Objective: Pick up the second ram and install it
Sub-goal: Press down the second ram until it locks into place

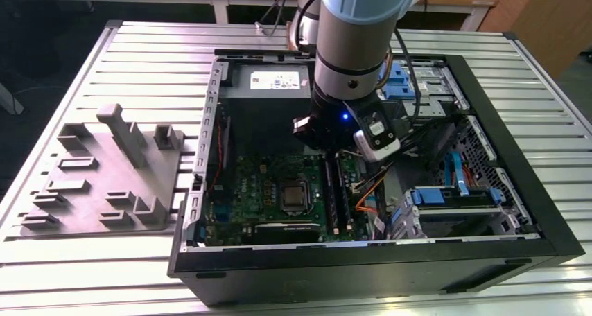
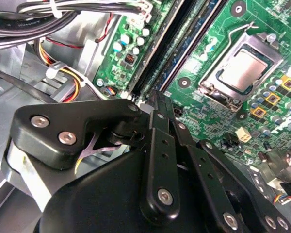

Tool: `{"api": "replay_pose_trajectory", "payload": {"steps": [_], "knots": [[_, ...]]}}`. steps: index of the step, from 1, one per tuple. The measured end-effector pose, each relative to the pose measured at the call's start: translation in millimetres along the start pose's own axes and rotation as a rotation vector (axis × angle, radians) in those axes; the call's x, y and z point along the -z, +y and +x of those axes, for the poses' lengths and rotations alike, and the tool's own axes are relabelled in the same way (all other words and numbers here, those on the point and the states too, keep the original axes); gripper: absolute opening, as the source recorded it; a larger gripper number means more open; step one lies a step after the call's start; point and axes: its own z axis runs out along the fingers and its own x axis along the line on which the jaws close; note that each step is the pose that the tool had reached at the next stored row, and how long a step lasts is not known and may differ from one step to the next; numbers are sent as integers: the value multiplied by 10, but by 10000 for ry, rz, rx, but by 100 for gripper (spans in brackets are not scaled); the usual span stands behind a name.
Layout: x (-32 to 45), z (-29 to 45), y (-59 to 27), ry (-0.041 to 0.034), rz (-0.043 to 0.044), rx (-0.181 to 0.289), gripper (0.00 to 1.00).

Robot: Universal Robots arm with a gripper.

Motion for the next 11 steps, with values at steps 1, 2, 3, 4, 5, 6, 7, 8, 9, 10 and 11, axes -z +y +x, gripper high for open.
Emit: {"api": "replay_pose_trajectory", "payload": {"steps": [1, 2, 3, 4, 5, 6, 7, 8, 9, 10, 11], "knots": [[0, 0, 0, 0, -1, 0, 10], [-1, 0, 1, 0, -3, 0, 10], [-1, 0, 1, 0, -4, 0, 10], [-2, 0, 1, -1, -4, 0, 10], [-4, 0, 0, -1, -6, 0, 10], [-14, 0, 0, -3, -10, 0, 10], [-24, 1, -1, -2, -8, 0, 10], [-27, 1, -2, 0, -4, 0, 10], [-27, 1, -2, 0, -3, 0, 10], [-27, 1, -2, 0, -3, 0, 10], [-29, 1, 0, -1, -5, 0, 10]]}}
